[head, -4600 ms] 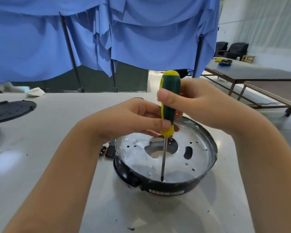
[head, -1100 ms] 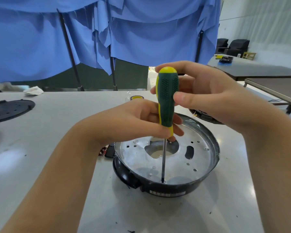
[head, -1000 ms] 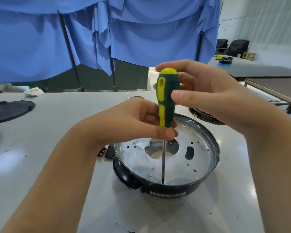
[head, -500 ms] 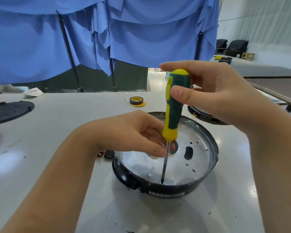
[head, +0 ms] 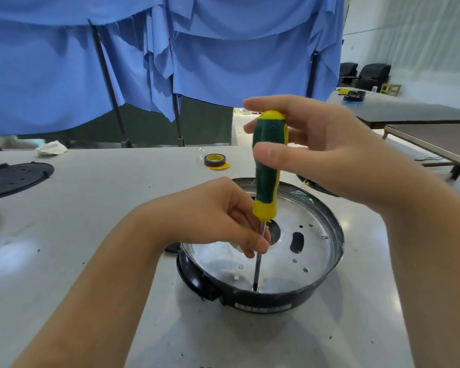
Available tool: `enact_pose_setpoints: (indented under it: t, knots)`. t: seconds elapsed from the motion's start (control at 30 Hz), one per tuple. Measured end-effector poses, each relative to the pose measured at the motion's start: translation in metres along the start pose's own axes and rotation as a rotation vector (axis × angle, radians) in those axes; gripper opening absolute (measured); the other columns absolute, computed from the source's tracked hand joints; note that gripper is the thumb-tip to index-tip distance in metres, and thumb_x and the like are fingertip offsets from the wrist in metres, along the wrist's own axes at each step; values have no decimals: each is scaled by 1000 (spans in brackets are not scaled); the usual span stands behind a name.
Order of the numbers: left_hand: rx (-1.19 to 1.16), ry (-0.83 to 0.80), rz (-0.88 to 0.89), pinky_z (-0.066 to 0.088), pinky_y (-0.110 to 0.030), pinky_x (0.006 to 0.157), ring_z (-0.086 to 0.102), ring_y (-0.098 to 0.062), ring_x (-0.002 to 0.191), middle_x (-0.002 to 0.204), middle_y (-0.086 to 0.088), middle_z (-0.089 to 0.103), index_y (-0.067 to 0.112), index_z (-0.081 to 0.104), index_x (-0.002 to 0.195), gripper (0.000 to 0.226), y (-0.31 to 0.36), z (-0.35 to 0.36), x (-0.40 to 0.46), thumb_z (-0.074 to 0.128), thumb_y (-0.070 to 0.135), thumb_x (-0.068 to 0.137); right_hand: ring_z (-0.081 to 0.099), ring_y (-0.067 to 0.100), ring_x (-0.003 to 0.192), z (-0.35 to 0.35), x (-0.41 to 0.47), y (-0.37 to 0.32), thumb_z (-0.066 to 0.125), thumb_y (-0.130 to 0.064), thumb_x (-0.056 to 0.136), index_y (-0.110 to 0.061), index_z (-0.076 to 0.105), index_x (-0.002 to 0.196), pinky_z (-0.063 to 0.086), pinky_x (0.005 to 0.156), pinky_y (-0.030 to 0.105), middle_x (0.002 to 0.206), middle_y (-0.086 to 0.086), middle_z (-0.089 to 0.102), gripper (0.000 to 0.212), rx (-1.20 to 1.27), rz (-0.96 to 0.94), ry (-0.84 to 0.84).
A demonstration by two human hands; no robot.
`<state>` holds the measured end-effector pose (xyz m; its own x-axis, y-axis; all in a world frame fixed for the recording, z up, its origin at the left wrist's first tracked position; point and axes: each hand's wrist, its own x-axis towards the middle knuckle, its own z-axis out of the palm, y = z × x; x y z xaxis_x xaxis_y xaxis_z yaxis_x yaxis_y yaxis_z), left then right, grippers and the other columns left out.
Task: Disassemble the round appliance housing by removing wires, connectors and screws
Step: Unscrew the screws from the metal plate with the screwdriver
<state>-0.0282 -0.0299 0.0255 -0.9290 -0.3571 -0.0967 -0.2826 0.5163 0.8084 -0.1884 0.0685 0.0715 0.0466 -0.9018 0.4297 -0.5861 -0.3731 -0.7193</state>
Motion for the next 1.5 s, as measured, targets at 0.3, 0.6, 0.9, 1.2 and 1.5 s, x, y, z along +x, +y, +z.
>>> enact_pose_setpoints:
  t: [0.3,0.6,0.9,1.2,1.5]
  knots:
    - [61,52,-29,58,-27,80,72,-16,75,73,2,75,23,72,70,11,3,4,3,81,29,73,58,12,73,6,2,-2,65,-63,69,-41,57,119,56,77,35,80,-7,56,55,-248,8,123]
    - [-47,-77,-35,53,-25,91,71,-14,93,96,2,76,19,72,103,22,2,0,-2,74,12,82,65,6,89,-3,-1,-2,76,-42,75,-34,52,133,55,83,30,97,-11,61,64,-140,-6,61]
    - [3,-52,-8,54,-24,88,72,-15,85,85,2,76,22,77,86,9,0,1,1,77,18,78,64,8,107,-3,-3,-4,63,-22,78,-28,46,137,54,88,24,115,-7,68,61,47,-15,-51]
    - [79,29,-11,55,-16,75,72,-10,75,76,6,75,22,74,71,12,2,5,4,82,30,70,65,12,77,4,1,-4,72,-57,63,-36,62,111,57,74,25,72,-22,59,54,-151,0,16]
    - [37,-113,-36,51,-14,84,71,-9,92,94,8,76,16,75,98,15,0,0,-1,73,15,83,69,14,99,-5,-3,-1,75,-21,72,-31,46,136,56,83,27,106,-1,71,71,42,12,-81]
